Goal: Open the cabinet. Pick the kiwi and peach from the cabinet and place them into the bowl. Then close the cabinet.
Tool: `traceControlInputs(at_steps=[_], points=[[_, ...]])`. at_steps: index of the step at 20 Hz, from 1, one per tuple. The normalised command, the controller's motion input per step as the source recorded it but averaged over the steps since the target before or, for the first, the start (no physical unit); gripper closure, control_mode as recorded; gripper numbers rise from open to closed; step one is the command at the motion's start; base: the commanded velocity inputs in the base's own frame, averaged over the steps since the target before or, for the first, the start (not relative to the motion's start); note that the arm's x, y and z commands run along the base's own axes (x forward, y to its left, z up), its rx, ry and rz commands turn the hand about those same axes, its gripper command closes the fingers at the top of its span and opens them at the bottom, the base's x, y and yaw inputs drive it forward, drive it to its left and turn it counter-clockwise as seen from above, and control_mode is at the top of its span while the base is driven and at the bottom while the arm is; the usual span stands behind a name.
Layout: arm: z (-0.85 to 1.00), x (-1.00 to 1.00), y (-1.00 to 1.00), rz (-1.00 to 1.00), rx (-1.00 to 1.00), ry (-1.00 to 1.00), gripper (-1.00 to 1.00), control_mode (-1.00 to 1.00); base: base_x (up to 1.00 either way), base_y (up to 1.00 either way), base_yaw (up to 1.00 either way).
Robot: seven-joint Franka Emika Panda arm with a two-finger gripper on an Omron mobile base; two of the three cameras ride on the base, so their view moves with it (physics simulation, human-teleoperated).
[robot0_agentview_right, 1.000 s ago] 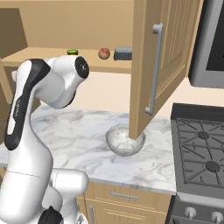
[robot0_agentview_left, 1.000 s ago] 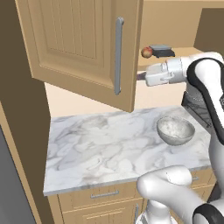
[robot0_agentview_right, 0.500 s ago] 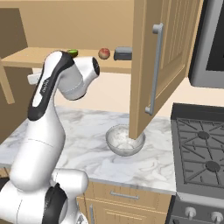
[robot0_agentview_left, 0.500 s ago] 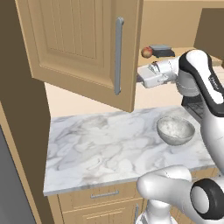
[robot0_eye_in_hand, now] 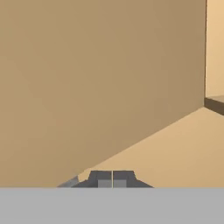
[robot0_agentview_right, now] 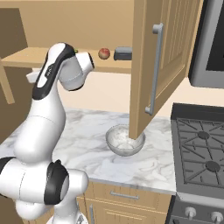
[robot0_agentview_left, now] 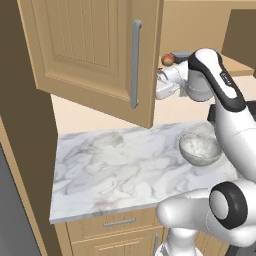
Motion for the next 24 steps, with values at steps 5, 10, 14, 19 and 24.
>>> traceControlInputs(at_steps=[5,10,14,19,24], points=[[-0.03,0.01,0.34,0.13,0.0,-0.02,1.0,-1.0,0.0,0.0,0.0],[-0.02,0.0,0.35,0.13,0.0,0.0,1.0,-1.0,0.0,0.0,0.0],[0.0,0.0,0.33,0.13,0.0,0.0,1.0,-1.0,0.0,0.0,0.0],[0.0,-0.36,0.35,0.12,0.0,0.0,1.0,-1.0,0.0,0.0,0.0],[0.0,-0.62,0.34,0.13,0.0,-0.01,1.0,-1.0,0.0,0.0,0.0]])
